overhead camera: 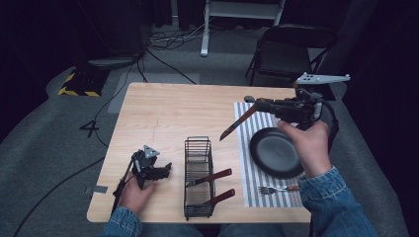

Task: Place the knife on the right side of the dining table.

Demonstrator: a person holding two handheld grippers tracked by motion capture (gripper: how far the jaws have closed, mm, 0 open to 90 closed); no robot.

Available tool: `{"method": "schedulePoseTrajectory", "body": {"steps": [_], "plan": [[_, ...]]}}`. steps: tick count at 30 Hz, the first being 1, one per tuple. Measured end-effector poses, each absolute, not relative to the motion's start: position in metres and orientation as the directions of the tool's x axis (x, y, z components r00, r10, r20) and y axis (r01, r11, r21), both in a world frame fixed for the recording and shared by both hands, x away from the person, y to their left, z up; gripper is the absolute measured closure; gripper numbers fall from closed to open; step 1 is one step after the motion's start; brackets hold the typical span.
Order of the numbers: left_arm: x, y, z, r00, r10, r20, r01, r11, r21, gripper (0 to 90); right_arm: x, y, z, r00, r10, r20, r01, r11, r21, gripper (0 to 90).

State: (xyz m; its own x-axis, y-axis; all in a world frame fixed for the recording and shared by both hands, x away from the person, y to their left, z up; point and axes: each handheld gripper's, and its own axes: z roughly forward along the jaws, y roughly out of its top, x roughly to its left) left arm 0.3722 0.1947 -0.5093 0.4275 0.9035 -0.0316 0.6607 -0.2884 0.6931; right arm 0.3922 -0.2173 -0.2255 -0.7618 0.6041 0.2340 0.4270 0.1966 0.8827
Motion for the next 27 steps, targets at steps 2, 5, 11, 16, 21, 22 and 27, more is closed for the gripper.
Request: {"method": "schedulePoseTrajectory", "body": {"steps": [2,5,11,16,21,22,27], "plan": [[0.372,0.195,-0.509,0.428,0.903,-0.032,0.661,-0.288,0.693,17.1,0.393,-0.223,-0.222,-0.753,0.62,0.222,0.419,0.192,0.887,80.2],[0.372,0.195,-0.509,0.429,0.903,-0.033,0.66,-0.289,0.693,17.1,0.395,-0.228,-0.219,-0.742,0.634,0.217,0.417,0.183,0.89,80.2],[0.371,0.195,-0.509,0.433,0.901,-0.032,0.659,-0.292,0.693,17.1,0.41,-0.241,-0.217,-0.703,0.679,0.212,0.419,0.154,0.895,80.2],[0.372,0.195,-0.509,0.433,0.901,-0.031,0.659,-0.293,0.693,17.1,0.43,-0.25,-0.225,-0.657,0.718,0.228,0.437,0.116,0.892,80.2],[0.371,0.195,-0.509,0.433,0.901,-0.031,0.659,-0.292,0.693,17.1,0.451,-0.257,-0.24,-0.602,0.756,0.256,0.471,0.078,0.878,80.2],[0.371,0.195,-0.509,0.432,0.901,-0.032,0.659,-0.291,0.694,17.1,0.455,-0.258,-0.243,-0.593,0.76,0.266,0.48,0.068,0.875,80.2],[0.372,0.195,-0.509,0.433,0.901,-0.031,0.659,-0.293,0.693,17.0,0.473,-0.261,-0.256,-0.539,0.798,0.269,0.491,0.039,0.87,80.2]]}}
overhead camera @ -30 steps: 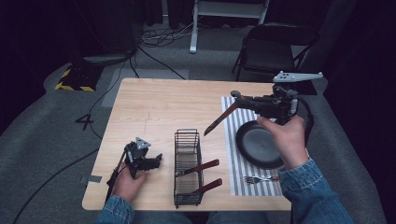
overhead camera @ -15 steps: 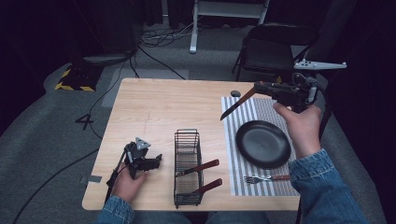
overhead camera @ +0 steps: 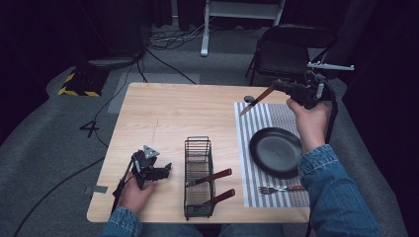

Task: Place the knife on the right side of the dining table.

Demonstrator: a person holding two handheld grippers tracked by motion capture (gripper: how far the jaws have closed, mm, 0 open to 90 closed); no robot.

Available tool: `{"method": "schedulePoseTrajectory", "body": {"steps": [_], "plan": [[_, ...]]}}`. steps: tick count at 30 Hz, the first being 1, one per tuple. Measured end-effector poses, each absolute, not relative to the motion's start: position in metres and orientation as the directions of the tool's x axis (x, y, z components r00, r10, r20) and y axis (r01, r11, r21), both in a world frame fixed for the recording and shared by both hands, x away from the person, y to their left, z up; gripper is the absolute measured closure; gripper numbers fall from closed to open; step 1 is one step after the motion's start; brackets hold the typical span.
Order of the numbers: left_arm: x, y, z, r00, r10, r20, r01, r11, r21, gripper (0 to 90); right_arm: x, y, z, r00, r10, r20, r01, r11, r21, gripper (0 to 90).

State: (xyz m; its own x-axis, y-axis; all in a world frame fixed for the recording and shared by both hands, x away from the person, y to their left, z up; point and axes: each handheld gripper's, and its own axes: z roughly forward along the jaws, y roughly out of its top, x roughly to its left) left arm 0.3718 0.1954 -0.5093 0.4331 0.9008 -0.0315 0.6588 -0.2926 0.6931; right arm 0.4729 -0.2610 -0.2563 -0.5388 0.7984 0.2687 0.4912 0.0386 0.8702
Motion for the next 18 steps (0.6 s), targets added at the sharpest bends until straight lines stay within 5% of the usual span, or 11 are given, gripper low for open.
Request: {"method": "schedulePoseTrajectory", "body": {"steps": [18], "plan": [[0.372,0.195,-0.509,0.432,0.901,-0.032,0.66,-0.292,0.693,17.1,0.521,-0.269,-0.306,-0.388,0.895,0.222,0.549,0.03,0.835,80.2]]}}
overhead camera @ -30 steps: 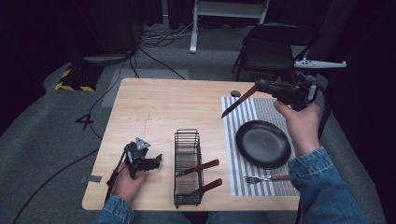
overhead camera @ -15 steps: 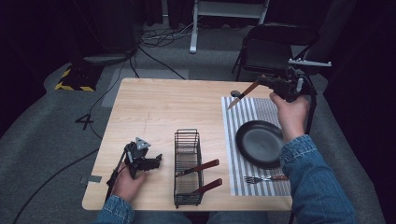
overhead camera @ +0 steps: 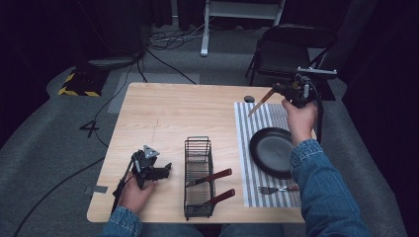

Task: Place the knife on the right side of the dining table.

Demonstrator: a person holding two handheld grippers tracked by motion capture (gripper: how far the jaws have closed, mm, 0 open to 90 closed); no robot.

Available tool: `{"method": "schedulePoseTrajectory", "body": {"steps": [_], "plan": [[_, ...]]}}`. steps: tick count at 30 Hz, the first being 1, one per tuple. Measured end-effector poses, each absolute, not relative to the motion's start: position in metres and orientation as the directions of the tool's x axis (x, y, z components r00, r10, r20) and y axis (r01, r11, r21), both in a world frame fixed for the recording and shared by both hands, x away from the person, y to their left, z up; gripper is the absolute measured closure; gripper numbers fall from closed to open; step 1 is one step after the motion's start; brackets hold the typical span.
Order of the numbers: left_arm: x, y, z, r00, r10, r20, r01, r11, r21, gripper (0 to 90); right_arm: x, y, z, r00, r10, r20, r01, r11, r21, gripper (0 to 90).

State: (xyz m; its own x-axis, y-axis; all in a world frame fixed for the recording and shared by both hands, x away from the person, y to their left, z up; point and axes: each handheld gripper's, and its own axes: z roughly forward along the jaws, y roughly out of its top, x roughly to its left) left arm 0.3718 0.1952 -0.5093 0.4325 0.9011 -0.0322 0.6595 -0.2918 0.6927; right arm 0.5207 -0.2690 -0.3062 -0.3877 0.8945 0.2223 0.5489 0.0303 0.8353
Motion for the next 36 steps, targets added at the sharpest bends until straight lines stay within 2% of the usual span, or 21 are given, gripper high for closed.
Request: {"method": "schedulePoseTrajectory", "body": {"steps": [13,32,34,36], "plan": [[0.372,0.195,-0.509,0.433,0.901,-0.032,0.66,-0.292,0.692,17.1,0.541,-0.274,-0.336,-0.328,0.915,0.236,0.591,0.004,0.807,80.1],[0.372,0.195,-0.509,0.433,0.901,-0.032,0.659,-0.292,0.693,17.0,0.546,-0.268,-0.344,-0.311,0.93,0.198,0.61,0.035,0.792,79.5],[0.372,0.195,-0.509,0.433,0.901,-0.032,0.66,-0.292,0.693,17.0,0.547,-0.271,-0.344,-0.31,0.929,0.2,0.615,0.036,0.788,78.0],[0.372,0.195,-0.509,0.433,0.901,-0.032,0.659,-0.292,0.693,17.0,0.547,-0.273,-0.344,-0.314,0.93,0.191,0.617,0.047,0.785,72.7]]}}
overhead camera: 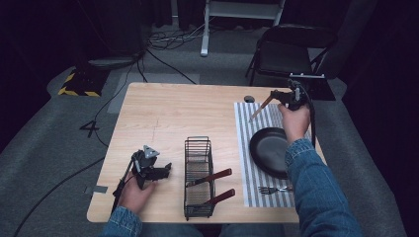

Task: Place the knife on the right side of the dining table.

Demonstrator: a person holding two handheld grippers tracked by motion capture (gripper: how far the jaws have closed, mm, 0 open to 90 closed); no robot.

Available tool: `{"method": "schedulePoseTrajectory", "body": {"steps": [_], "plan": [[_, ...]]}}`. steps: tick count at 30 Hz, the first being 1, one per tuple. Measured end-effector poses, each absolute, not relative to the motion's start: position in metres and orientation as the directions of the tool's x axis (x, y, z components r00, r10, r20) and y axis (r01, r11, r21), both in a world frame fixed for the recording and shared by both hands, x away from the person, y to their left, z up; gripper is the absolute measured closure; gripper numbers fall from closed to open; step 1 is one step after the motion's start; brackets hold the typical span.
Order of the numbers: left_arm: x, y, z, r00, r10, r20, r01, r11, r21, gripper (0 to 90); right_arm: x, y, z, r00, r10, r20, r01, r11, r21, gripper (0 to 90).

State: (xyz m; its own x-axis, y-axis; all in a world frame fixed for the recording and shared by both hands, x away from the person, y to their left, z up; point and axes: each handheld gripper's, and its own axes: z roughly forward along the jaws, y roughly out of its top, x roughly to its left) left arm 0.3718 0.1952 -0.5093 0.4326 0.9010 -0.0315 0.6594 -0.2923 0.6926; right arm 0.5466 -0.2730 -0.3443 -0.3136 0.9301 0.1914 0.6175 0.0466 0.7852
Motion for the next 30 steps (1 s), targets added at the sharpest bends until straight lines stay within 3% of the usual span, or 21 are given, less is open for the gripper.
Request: {"method": "schedulePoseTrajectory", "body": {"steps": [5,17,30], "plan": [[0.372,0.195,-0.509,0.433,0.901,-0.032,0.66,-0.292,0.693,17.0,0.546,-0.278,-0.346,-0.348,0.91,0.225,0.601,0.032,0.799,65.4],[0.372,0.195,-0.509,0.433,0.901,-0.032,0.66,-0.292,0.692,17.0,0.548,-0.294,-0.347,-0.298,0.923,0.244,0.619,-0.007,0.786,64.5],[0.372,0.195,-0.509,0.433,0.901,-0.032,0.66,-0.292,0.693,17.0,0.551,-0.305,-0.351,-0.196,0.976,0.092,0.672,0.065,0.738,66.1]]}}
